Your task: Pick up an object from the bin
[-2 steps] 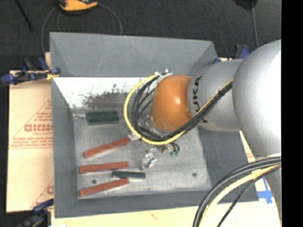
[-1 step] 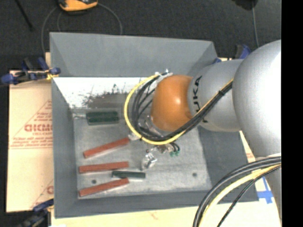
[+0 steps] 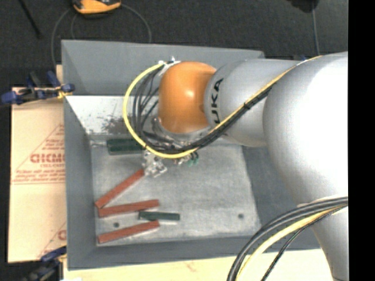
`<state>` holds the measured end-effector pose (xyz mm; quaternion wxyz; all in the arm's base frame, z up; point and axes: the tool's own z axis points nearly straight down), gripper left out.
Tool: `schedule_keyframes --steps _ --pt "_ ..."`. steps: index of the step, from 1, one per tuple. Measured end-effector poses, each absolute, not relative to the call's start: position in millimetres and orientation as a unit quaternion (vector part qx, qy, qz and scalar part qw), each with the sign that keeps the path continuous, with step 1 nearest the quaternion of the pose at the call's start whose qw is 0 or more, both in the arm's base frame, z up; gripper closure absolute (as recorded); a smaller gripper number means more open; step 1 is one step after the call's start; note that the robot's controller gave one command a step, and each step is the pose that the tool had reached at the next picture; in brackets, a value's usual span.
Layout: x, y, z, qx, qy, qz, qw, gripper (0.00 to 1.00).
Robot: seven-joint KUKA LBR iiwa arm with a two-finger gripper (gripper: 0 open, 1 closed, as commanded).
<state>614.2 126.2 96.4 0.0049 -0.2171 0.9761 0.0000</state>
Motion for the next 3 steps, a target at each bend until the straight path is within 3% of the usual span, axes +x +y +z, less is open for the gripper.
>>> schedule_keyframes --steps 1,2,3 --pt "612.9 125.7 94.8 -0.218 0.976 0.000 0.002 0.00" --pt "612.9 125.7 94.8 -0.218 0.976 -0.001 0.002 0.00" --pt "624.8 163.9 80.3 -0.339 0.941 -0.004 0.002 1.00"
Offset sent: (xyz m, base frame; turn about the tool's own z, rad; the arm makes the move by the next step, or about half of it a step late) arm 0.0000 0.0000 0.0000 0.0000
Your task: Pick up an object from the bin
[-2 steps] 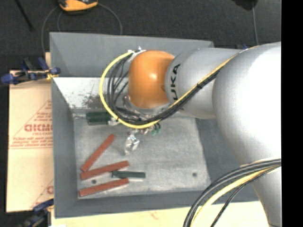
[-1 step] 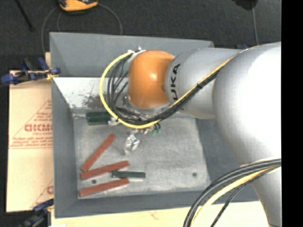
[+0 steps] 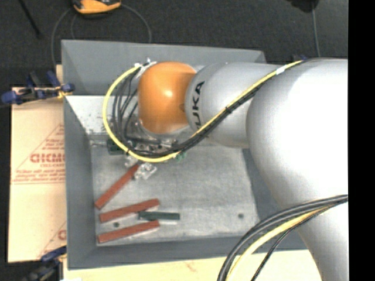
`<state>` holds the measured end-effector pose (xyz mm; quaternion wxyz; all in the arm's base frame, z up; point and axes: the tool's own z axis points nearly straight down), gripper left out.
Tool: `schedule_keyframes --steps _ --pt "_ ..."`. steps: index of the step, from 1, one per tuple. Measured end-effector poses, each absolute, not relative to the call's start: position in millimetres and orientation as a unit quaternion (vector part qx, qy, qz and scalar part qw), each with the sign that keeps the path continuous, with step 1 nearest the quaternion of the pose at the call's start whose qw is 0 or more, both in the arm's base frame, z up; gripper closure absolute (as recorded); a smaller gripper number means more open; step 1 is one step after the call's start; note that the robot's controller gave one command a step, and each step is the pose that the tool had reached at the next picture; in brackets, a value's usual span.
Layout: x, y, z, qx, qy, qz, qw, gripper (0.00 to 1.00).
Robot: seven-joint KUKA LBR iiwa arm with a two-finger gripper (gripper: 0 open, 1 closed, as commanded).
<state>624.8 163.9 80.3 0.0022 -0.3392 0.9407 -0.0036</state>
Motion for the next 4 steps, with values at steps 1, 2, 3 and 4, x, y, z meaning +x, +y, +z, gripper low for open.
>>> schedule_keyframes --steps 1,2,3,4 --pt "624.8 164.0 80.4 -0.339 0.941 -0.004 0.002 1.00" --pt "626.9 161.4 120.5 -0.334 0.942 0.000 -0.001 1.00" --pt "641.3 173.3 235.1 -0.335 0.942 0.000 0.003 1.00" --pt "641.3 173.3 235.1 -0.335 0.942 0.000 0.003 1.00"
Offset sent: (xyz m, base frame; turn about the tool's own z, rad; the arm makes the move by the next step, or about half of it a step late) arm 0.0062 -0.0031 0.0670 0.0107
